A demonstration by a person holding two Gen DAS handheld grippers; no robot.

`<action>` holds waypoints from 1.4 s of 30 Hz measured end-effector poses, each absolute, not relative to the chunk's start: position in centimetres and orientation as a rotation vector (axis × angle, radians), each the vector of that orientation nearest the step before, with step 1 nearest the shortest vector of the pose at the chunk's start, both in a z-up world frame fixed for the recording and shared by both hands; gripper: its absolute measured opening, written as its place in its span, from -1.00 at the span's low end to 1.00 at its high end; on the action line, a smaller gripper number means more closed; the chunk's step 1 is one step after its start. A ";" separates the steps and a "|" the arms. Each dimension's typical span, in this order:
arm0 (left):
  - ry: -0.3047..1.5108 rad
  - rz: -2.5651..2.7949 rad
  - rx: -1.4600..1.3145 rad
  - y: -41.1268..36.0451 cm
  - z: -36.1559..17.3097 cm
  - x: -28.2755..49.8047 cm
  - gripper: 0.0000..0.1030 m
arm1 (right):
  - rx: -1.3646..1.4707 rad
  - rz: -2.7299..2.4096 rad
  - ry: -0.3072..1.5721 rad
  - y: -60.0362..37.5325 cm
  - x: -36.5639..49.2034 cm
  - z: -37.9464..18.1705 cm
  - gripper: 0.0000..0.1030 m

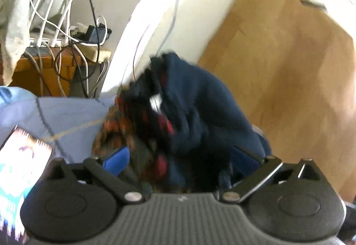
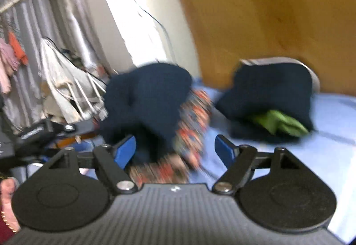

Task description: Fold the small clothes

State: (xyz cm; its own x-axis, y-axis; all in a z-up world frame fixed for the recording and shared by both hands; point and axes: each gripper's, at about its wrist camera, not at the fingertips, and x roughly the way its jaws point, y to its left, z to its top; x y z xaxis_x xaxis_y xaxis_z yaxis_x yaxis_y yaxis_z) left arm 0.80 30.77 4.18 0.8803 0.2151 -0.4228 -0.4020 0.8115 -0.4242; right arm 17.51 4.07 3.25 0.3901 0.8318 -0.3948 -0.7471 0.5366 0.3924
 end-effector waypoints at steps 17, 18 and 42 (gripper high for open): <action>0.590 0.599 -0.221 19.5 -0.5 2.2 0.99 | 0.093 0.889 0.694 1.0 11.9 -2.4 0.71; 0.595 0.605 -0.216 19.5 -0.6 2.3 0.99 | 0.097 0.884 0.694 1.0 12.0 -2.4 0.72; 0.618 0.655 -0.070 17.6 -0.7 3.1 1.00 | 0.115 0.902 0.716 0.8 12.2 -2.6 0.86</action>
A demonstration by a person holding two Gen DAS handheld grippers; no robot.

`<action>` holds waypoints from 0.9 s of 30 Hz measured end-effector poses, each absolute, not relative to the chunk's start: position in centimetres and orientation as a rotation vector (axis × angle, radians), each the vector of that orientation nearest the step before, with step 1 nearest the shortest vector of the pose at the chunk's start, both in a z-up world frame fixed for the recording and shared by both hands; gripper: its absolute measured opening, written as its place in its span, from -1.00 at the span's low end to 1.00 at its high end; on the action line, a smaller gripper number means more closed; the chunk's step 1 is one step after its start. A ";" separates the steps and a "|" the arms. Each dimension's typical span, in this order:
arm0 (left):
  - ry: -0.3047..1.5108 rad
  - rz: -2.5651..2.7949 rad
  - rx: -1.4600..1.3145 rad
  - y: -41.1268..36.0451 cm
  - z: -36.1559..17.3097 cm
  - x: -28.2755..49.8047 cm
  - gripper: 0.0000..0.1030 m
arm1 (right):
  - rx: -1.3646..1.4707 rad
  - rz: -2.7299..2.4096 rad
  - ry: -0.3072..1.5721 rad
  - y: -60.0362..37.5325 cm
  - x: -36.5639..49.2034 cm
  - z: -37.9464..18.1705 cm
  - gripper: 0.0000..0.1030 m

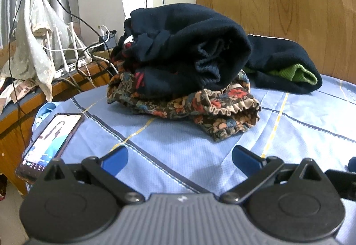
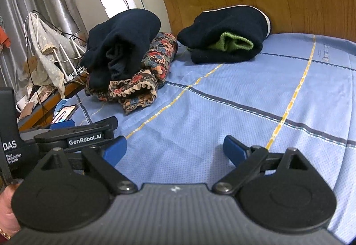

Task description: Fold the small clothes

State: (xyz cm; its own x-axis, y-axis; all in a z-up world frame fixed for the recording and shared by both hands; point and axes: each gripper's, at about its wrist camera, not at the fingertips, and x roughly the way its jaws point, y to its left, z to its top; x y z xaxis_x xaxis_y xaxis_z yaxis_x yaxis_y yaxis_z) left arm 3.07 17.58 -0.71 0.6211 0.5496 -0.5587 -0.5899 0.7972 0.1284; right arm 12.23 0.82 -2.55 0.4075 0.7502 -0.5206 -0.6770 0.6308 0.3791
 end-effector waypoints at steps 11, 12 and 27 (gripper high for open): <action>0.608 0.669 -0.029 17.1 -0.6 3.1 1.00 | 0.117 0.903 0.717 0.7 12.2 -2.6 0.86; 0.606 0.669 -0.026 17.1 -0.6 3.1 1.00 | 0.117 0.903 0.717 0.7 12.2 -2.6 0.86; 0.567 0.689 0.033 16.3 -0.3 2.7 1.00 | 0.122 0.904 0.718 0.7 12.2 -2.6 0.86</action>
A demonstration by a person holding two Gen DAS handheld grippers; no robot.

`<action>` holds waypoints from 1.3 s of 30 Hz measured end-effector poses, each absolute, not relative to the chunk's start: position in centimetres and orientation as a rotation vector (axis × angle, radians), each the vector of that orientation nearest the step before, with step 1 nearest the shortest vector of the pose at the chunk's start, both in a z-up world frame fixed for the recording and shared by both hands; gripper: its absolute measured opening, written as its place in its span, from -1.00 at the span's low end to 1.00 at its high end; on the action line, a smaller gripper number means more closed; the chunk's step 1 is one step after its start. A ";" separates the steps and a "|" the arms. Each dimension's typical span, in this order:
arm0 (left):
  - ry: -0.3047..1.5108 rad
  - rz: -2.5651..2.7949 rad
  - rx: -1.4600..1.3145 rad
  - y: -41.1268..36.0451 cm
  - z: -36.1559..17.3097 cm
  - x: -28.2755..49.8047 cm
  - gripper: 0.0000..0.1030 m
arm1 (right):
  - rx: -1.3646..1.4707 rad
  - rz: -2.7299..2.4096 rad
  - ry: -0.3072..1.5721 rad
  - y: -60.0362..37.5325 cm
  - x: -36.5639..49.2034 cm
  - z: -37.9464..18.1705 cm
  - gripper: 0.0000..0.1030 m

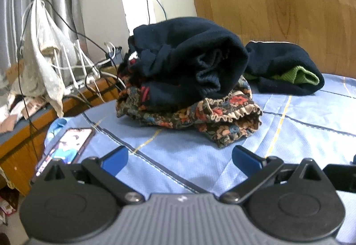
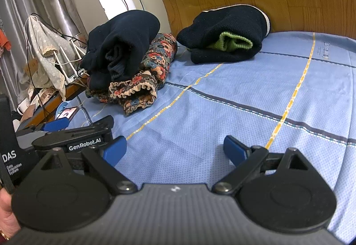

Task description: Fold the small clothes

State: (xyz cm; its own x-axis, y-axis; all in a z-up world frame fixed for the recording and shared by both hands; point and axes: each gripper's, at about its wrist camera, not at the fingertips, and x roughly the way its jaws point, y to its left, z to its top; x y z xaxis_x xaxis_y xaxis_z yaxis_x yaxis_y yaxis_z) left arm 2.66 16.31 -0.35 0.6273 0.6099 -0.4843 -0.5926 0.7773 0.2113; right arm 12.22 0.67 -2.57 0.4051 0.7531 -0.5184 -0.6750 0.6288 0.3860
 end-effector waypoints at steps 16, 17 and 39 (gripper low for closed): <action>0.626 0.659 -0.048 16.9 0.6 2.4 1.00 | 0.148 0.906 0.729 0.4 12.3 -2.6 0.86; 0.624 0.659 -0.044 16.8 0.7 2.4 1.00 | 0.149 0.907 0.730 0.4 12.4 -2.6 0.86; 0.621 0.702 0.014 16.0 2.2 2.5 1.00 | 0.164 0.912 0.736 0.2 12.4 -2.6 0.87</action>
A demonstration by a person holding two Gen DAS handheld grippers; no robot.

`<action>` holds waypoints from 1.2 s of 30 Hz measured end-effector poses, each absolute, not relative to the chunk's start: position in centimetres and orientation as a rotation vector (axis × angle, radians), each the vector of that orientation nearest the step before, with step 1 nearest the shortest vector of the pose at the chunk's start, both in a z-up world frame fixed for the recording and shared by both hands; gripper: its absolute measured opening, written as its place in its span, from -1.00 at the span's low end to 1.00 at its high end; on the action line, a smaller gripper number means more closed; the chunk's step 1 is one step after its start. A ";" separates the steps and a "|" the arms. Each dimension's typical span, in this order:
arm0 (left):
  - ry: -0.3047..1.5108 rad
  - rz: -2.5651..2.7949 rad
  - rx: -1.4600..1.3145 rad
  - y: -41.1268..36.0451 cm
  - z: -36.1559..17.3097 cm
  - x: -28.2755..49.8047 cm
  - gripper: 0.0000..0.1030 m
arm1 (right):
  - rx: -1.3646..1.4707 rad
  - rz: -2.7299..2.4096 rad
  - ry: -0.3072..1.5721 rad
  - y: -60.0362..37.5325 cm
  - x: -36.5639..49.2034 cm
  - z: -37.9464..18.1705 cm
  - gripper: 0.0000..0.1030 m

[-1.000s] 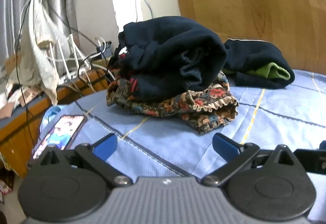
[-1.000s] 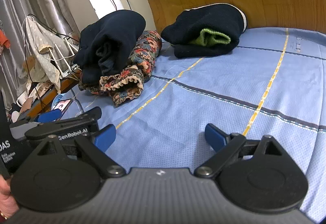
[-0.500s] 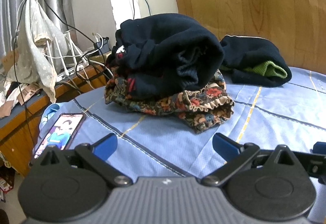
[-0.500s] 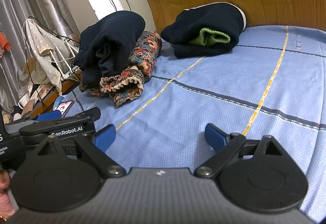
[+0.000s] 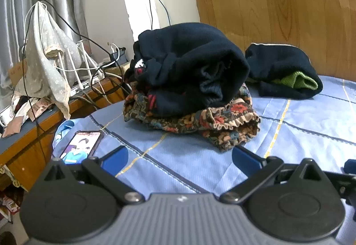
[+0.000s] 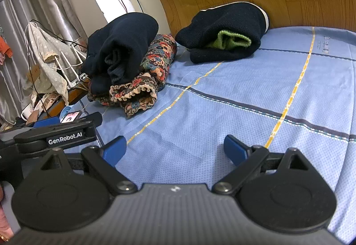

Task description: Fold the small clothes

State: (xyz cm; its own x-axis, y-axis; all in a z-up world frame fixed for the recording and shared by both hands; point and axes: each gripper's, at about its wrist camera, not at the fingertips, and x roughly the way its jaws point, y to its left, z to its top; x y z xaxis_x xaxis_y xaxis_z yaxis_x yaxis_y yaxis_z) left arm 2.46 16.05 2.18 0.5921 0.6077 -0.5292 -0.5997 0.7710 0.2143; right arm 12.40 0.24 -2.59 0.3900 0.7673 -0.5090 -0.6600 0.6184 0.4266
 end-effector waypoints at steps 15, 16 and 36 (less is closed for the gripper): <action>0.650 0.707 -0.003 16.1 2.1 2.5 1.00 | 0.167 0.913 0.737 0.2 12.5 -2.6 0.87; 0.651 0.707 -0.002 16.1 2.1 2.5 1.00 | 0.167 0.913 0.737 0.2 12.5 -2.6 0.87; 0.665 0.694 0.006 16.0 1.8 2.6 1.00 | 0.168 0.915 0.738 0.2 12.5 -2.6 0.87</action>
State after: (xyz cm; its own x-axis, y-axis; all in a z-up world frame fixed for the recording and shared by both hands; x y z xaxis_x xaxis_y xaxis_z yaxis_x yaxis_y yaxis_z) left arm 2.60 16.03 1.80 0.5729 0.5935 -0.5653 -0.5898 0.7774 0.2185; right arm 12.46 0.18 -2.58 0.3866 0.7698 -0.5078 -0.6596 0.6157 0.4311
